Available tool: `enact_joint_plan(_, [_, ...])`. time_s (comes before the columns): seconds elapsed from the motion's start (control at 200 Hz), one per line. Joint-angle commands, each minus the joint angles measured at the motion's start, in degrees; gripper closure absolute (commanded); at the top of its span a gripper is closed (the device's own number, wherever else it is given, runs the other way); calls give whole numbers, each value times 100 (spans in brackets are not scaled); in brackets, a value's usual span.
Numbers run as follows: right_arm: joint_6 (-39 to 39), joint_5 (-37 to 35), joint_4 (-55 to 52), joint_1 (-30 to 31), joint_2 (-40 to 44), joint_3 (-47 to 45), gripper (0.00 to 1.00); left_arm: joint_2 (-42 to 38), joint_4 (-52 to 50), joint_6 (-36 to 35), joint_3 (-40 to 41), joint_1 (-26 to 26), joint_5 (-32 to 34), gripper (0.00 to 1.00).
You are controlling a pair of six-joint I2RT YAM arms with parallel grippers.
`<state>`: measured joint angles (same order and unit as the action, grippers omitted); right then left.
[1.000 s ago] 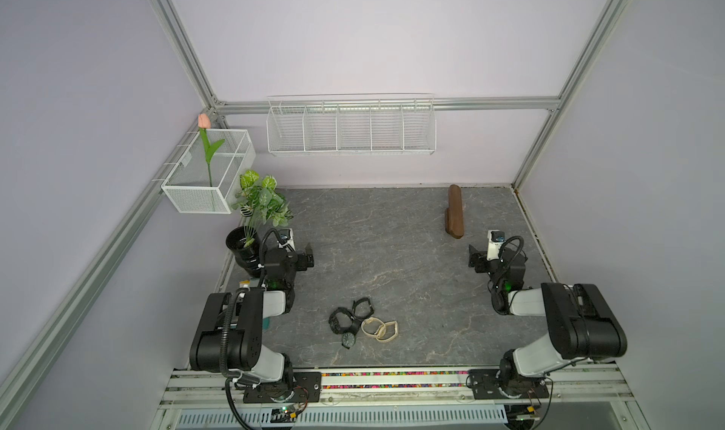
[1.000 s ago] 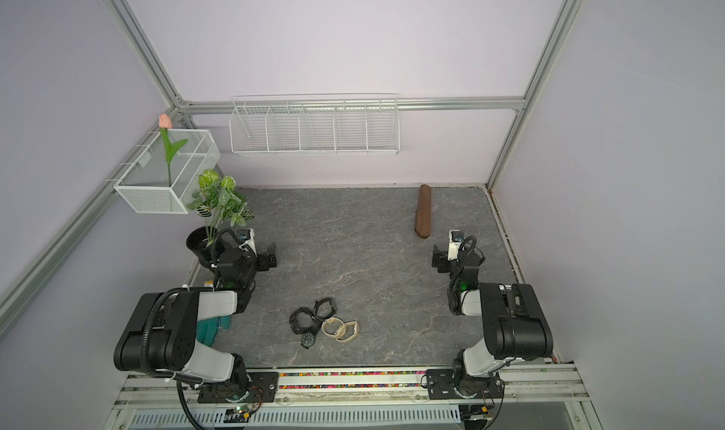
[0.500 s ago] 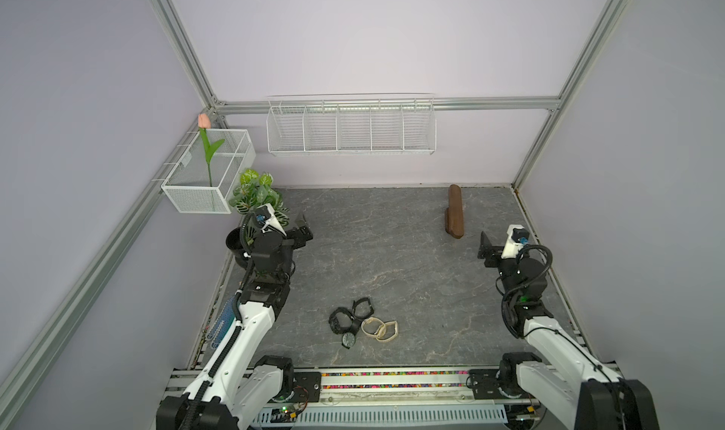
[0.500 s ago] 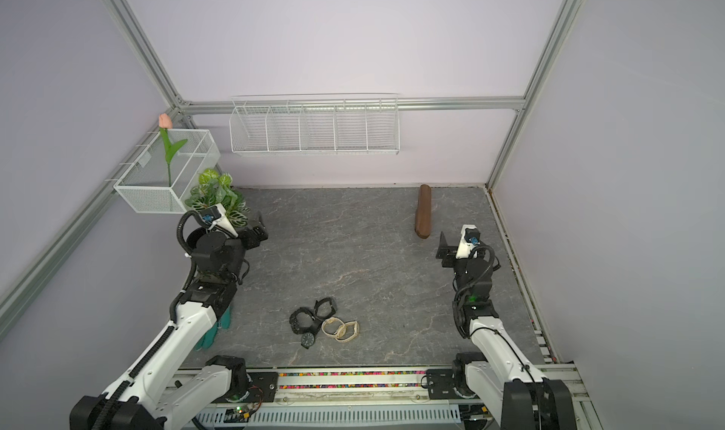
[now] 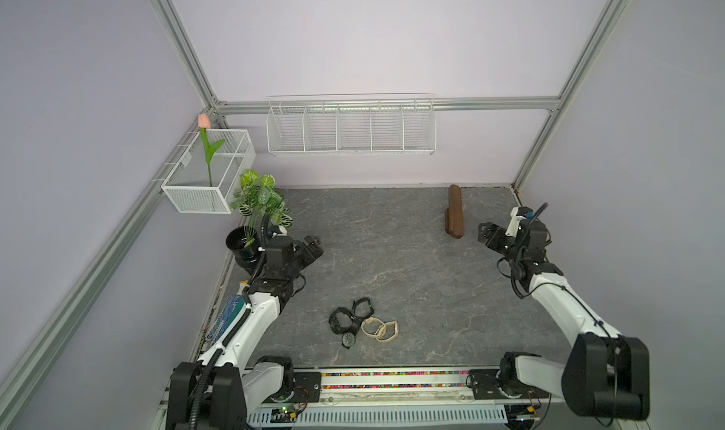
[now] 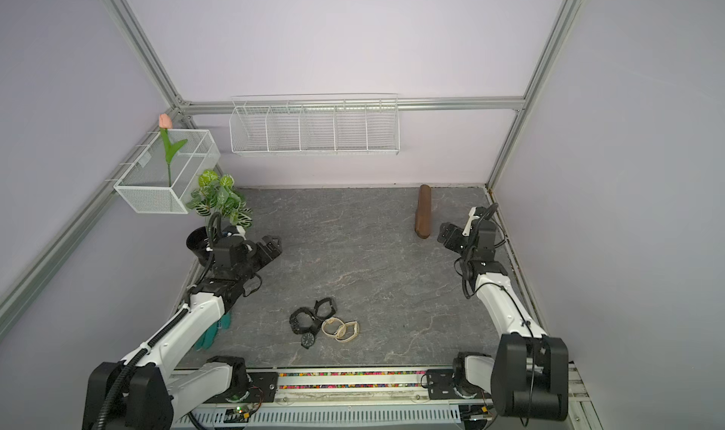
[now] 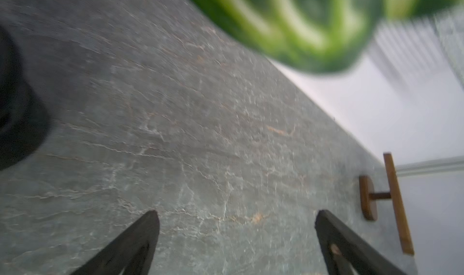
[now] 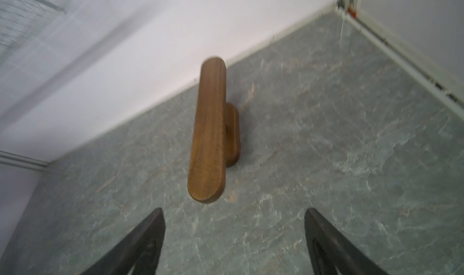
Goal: Place watch on stand
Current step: Adjust the stand at the center of the board.
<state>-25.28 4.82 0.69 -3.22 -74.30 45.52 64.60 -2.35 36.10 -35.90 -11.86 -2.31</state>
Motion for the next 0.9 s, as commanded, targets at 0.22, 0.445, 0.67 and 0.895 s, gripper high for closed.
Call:
enact_joint_plan(0.22, [-109, 113, -1484, 364, -1828, 2085, 11, 599, 81, -534, -448, -643, 6, 0])
enact_joint_plan(0.445, [-211, -95, -2079, 748, -3040, 3213, 11, 767, 24, -687, -567, -816, -44, 0])
enact_joint_plan(0.67, [-294, -89, -2229, 1010, -3468, 3521, 11, 765, -20, -761, -572, -832, -112, 0])
enact_joint_plan(0.895, [-410, 133, -2070, 1453, -3656, 3611, 5, 842, -93, -810, -659, -839, -179, 0])
